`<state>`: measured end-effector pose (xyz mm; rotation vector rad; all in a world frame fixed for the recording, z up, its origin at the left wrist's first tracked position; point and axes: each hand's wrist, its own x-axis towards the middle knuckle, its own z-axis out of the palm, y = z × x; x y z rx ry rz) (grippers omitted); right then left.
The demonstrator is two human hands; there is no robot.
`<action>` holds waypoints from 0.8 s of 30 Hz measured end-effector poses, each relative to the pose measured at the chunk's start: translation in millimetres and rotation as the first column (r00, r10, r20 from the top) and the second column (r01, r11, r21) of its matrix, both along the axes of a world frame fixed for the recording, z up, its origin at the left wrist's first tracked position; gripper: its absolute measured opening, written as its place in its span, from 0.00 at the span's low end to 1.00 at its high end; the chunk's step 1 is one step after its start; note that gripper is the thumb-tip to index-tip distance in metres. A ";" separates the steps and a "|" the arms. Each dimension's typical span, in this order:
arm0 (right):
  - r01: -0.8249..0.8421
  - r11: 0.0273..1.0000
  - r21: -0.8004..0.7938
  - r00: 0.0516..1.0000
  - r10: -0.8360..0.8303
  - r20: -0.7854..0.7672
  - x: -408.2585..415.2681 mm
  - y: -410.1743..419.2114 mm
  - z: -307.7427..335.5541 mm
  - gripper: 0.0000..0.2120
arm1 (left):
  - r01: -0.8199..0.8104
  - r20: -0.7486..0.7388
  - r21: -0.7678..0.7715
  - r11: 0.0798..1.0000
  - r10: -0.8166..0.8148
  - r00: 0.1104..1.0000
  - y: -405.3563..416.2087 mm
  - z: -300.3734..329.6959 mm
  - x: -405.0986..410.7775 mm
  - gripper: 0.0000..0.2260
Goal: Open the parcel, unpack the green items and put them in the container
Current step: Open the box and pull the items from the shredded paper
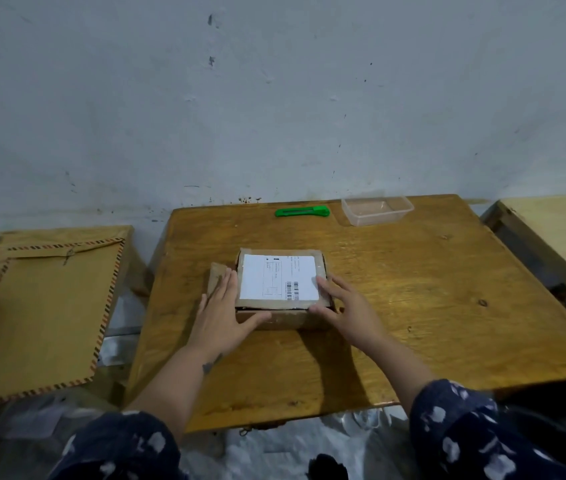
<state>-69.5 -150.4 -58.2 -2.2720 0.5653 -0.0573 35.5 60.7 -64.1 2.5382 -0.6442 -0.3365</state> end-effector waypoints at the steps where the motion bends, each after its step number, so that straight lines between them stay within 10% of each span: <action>1: -0.003 1.000 -0.027 1.000 0.003 -0.009 0.7 -0.5 0.3 0.31 | -0.011 0.008 -0.025 1.000 0.011 1.000 -0.9 0.4 -2.1 0.46; 8: -0.005 0.994 -0.114 0.992 0.020 0.125 1.3 -5.0 5.1 0.25 | -0.058 -0.011 -0.250 0.966 0.057 0.998 -3.9 6.5 -2.5 0.42; 16: 0.148 0.962 0.229 0.909 -0.224 0.353 43.8 0.5 44.8 0.26 | -0.233 -0.153 -0.519 0.822 0.178 0.972 -26.4 45.6 18.1 0.39; 24: 0.191 0.965 0.181 0.889 -0.248 0.384 106.0 -17.2 48.3 0.17 | -0.207 -0.050 -0.480 0.853 0.209 0.977 -59.3 61.4 59.4 0.47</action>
